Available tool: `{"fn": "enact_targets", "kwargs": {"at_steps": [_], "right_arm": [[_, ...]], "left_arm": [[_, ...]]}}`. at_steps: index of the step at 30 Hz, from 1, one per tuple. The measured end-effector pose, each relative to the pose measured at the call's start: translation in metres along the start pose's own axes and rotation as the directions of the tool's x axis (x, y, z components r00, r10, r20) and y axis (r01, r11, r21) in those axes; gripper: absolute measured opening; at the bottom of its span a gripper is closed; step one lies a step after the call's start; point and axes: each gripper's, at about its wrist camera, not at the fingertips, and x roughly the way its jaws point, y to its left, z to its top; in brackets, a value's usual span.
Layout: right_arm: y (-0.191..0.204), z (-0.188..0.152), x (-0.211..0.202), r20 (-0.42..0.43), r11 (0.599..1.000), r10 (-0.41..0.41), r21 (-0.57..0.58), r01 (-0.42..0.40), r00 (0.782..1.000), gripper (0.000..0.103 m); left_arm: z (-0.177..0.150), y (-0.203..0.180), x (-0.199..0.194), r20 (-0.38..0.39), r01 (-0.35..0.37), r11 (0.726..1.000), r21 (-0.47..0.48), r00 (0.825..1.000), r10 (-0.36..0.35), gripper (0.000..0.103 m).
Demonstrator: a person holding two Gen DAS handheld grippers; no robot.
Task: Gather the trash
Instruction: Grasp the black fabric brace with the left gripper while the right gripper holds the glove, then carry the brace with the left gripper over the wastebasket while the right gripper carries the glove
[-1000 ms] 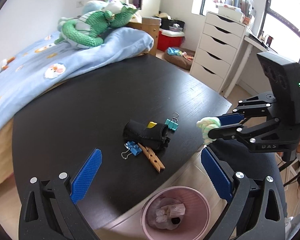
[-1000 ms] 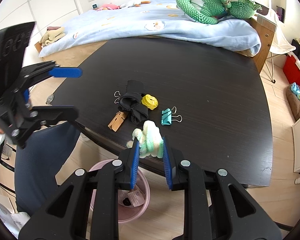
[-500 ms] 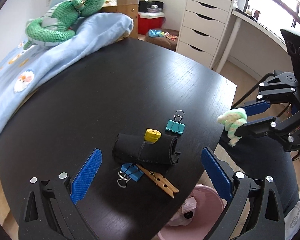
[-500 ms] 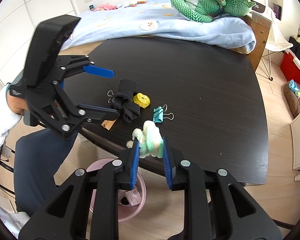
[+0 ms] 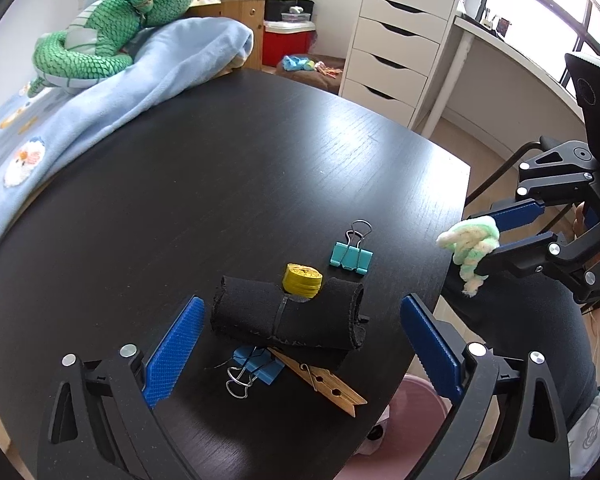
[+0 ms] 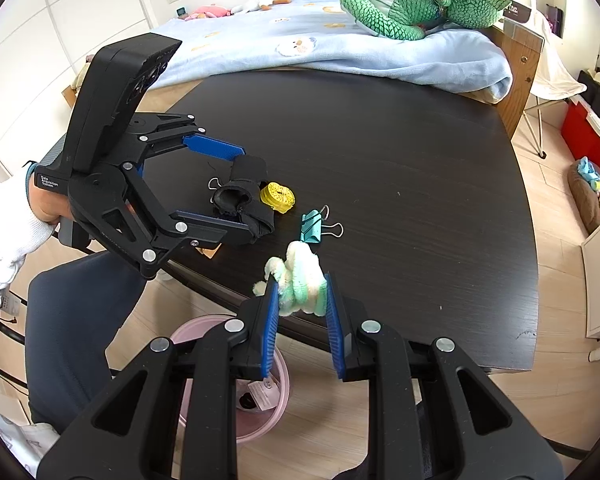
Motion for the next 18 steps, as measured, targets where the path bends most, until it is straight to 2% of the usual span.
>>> {"fn": "enact_targets", "kwargs": {"at_steps": [1, 3, 6, 18], "right_arm": [[0.0, 0.0, 0.001, -0.001, 1.0, 0.0, -0.001, 0.0, 1.0, 0.022], [0.001, 0.001, 0.002, -0.003, 1.0, 0.0, -0.002, 0.0, 1.0, 0.022], [0.001, 0.002, 0.003, -0.004, 1.0, 0.0, -0.004, 0.0, 1.0, 0.022], [0.006, 0.006, 0.003, 0.004, 1.0, 0.001, -0.016, -0.001, 1.0, 0.022]], "left_arm": [[0.0, 0.0, 0.001, -0.006, 0.002, 1.0, -0.001, 1.0, -0.002, 0.081], [0.0, 0.002, 0.004, -0.016, -0.001, 1.0, -0.003, 1.0, 0.001, 0.074], [-0.003, 0.002, 0.003, -0.015, -0.001, 1.0, -0.005, 1.0, 0.001, 0.069], [-0.008, 0.002, -0.014, 0.032, -0.02, 0.998, -0.059, 0.999, 0.022, 0.065]]}}
